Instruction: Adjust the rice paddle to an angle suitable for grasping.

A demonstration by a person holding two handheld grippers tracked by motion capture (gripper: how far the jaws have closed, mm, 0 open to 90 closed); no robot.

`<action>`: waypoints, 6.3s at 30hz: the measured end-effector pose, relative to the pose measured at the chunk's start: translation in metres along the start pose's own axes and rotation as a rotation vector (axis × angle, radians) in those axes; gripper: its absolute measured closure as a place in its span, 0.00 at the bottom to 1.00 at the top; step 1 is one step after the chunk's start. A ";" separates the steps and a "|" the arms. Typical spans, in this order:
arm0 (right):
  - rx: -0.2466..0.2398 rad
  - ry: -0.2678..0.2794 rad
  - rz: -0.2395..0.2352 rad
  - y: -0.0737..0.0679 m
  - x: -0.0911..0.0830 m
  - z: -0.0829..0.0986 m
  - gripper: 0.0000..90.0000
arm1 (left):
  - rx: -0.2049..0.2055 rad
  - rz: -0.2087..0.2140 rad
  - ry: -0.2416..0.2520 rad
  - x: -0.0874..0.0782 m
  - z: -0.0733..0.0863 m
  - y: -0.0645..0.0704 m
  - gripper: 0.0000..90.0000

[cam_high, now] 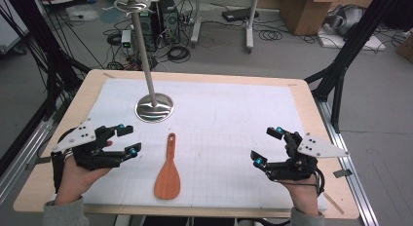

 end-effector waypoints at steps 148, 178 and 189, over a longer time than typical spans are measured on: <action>0.047 0.003 -0.085 0.000 0.025 -0.002 0.11 | 0.067 0.092 -0.493 0.067 0.111 0.052 0.99; 0.059 0.002 -0.072 0.003 0.020 0.001 0.11 | 0.063 0.111 -0.525 0.072 0.117 0.056 0.99; 0.061 -0.009 -0.090 0.002 0.029 0.001 0.11 | 0.037 0.056 -0.529 0.052 0.121 0.039 0.99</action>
Point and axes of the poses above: each handheld gripper's, and its own axes: x roughly forward along the jaws, z roughly out of its underside, y roughly to its right, the point moved 7 cm from there along x, roughly forward along the jaws, and after that the axes turned 4 degrees about -z, right-handed, at the moved point
